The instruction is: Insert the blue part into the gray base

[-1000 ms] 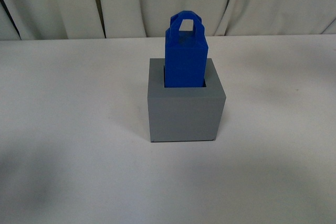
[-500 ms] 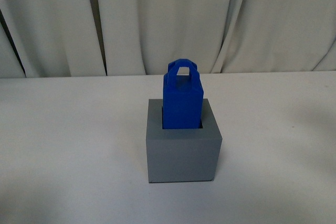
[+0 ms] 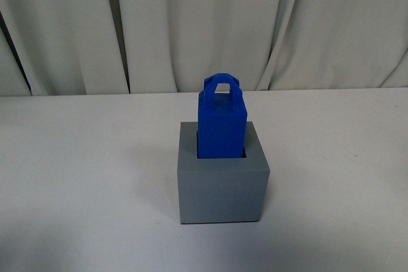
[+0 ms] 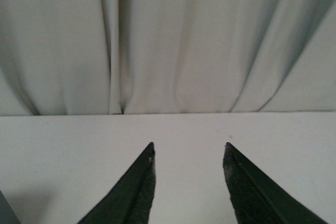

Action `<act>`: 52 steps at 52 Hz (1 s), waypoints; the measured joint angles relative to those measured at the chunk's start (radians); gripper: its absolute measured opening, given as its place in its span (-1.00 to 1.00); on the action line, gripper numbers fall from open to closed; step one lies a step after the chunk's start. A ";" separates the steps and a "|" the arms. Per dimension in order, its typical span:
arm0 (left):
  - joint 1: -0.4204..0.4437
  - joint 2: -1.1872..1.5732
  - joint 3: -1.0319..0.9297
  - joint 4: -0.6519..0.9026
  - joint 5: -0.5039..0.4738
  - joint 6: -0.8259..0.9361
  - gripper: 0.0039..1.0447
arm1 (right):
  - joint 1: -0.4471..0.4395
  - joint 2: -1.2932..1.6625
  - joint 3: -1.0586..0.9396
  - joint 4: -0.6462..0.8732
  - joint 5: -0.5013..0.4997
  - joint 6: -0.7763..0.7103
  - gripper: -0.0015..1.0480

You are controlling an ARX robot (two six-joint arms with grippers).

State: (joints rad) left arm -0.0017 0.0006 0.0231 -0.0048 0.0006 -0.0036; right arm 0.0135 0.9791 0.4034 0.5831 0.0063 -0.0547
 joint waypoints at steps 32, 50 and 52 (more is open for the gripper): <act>0.000 0.000 0.000 0.000 0.000 0.000 0.89 | -0.013 -0.343 -0.314 -0.045 -0.007 0.042 -0.95; 0.000 0.000 0.000 0.000 -0.001 0.000 0.89 | -0.013 -0.516 -0.375 -0.154 -0.007 0.042 -0.95; 0.000 0.000 0.000 0.000 -0.001 0.000 0.89 | -0.013 -0.531 -0.396 -0.138 -0.007 0.042 -0.95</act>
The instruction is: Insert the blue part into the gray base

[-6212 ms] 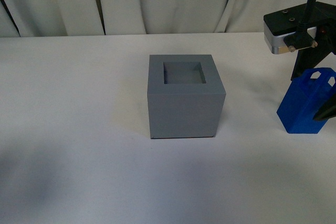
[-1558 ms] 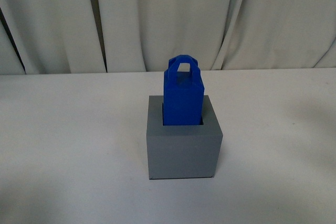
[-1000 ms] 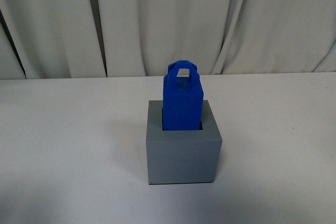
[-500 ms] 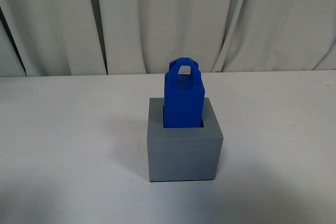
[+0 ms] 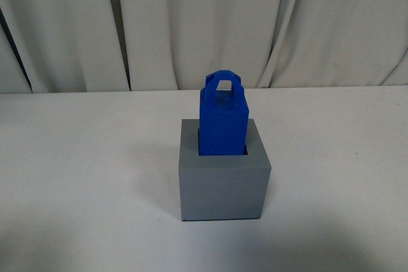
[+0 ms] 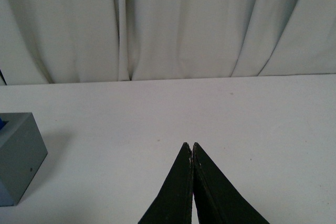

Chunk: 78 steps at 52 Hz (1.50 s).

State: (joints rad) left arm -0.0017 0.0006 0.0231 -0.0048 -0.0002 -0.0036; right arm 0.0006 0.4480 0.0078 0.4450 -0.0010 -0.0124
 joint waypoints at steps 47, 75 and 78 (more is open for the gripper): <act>0.000 0.000 0.000 0.000 0.000 0.000 0.89 | 0.000 -0.317 -0.002 -0.320 0.000 0.001 -0.95; 0.000 0.000 0.000 0.000 0.000 0.000 0.89 | 0.000 -0.444 -0.002 -0.443 -0.002 0.000 0.09; 0.000 0.000 0.000 0.000 0.000 0.000 0.89 | 0.000 -0.444 -0.002 -0.443 -0.002 0.000 0.26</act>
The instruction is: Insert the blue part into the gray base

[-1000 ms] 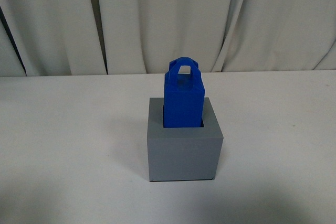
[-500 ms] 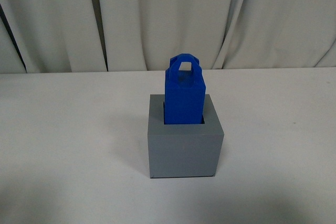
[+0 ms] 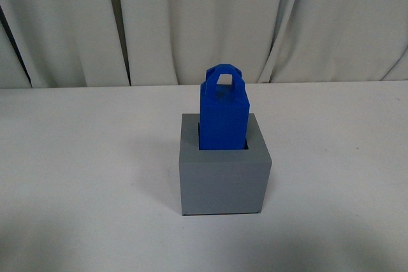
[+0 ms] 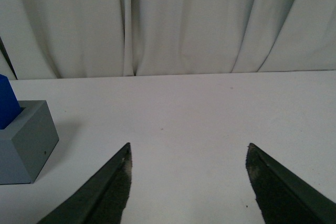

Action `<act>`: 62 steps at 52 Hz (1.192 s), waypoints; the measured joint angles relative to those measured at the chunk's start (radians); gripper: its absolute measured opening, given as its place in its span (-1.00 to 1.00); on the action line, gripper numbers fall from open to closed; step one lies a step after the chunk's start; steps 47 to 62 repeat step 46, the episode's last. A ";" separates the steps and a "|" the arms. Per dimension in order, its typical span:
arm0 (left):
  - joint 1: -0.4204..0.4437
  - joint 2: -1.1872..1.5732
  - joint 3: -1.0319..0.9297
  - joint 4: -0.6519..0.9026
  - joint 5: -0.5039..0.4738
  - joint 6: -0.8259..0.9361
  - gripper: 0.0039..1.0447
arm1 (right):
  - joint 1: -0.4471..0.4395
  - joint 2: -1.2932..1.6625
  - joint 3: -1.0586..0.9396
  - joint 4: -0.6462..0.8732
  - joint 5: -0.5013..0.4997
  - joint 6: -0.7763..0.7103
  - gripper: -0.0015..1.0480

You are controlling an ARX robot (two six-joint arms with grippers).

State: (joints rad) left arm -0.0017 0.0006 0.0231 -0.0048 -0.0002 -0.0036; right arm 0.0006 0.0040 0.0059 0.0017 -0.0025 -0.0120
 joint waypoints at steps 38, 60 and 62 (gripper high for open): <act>0.000 0.000 0.000 0.000 0.000 0.000 0.89 | 0.000 0.000 0.000 0.000 0.000 0.001 0.86; 0.000 0.000 0.000 0.000 0.000 0.000 0.89 | 0.000 0.000 0.000 0.000 0.000 0.001 0.86; 0.000 0.000 0.000 0.000 0.000 0.000 0.89 | 0.000 0.000 0.000 0.000 0.000 0.001 0.86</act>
